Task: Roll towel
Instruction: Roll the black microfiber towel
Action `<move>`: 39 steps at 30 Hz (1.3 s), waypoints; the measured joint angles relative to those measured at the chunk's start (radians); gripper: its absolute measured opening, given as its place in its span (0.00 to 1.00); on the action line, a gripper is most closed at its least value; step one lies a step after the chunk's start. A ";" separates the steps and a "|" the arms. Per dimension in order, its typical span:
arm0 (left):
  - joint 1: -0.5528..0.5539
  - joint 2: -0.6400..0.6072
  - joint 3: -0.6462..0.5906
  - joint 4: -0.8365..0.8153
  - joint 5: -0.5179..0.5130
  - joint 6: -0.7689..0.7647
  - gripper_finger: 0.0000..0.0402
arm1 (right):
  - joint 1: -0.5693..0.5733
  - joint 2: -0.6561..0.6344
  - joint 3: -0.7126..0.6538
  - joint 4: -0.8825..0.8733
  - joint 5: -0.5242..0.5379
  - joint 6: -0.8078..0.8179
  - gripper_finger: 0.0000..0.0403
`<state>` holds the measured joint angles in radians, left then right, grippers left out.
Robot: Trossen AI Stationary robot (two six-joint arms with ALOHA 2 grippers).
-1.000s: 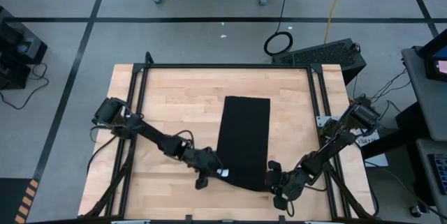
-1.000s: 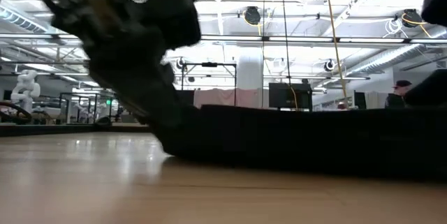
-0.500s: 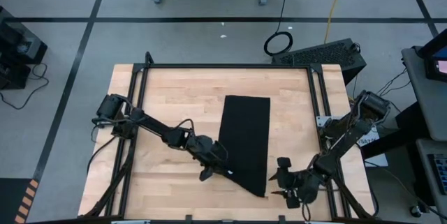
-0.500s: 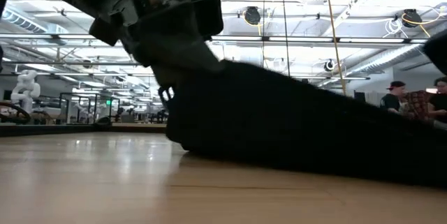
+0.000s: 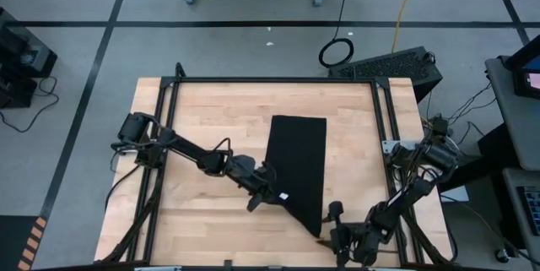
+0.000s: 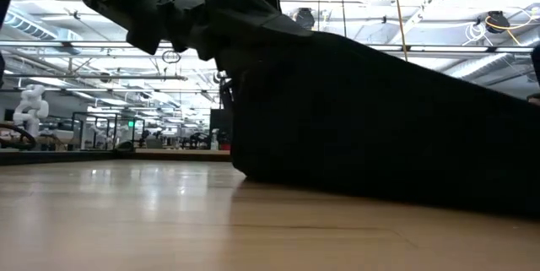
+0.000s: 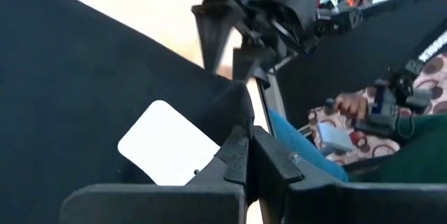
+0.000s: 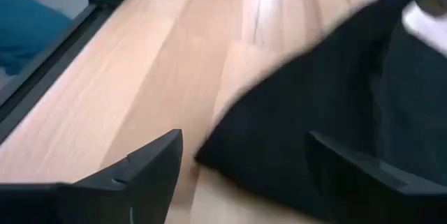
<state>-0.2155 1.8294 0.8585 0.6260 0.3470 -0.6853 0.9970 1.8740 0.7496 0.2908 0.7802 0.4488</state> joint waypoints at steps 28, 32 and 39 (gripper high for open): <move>0.036 0.000 0.000 -0.026 0.068 -0.009 0.03 | 0.020 0.100 0.258 -0.520 0.066 0.334 0.19; 0.008 0.000 0.000 -0.102 0.068 0.035 0.03 | 0.023 0.099 0.282 -0.535 0.009 0.321 0.02; -0.097 0.000 0.000 -0.148 0.052 0.050 0.03 | 0.013 0.057 0.364 -0.669 -0.041 0.352 0.01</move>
<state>-0.3125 1.8290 0.8585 0.4784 0.3985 -0.6350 1.0099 1.9314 1.1139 -0.3785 0.7396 0.8005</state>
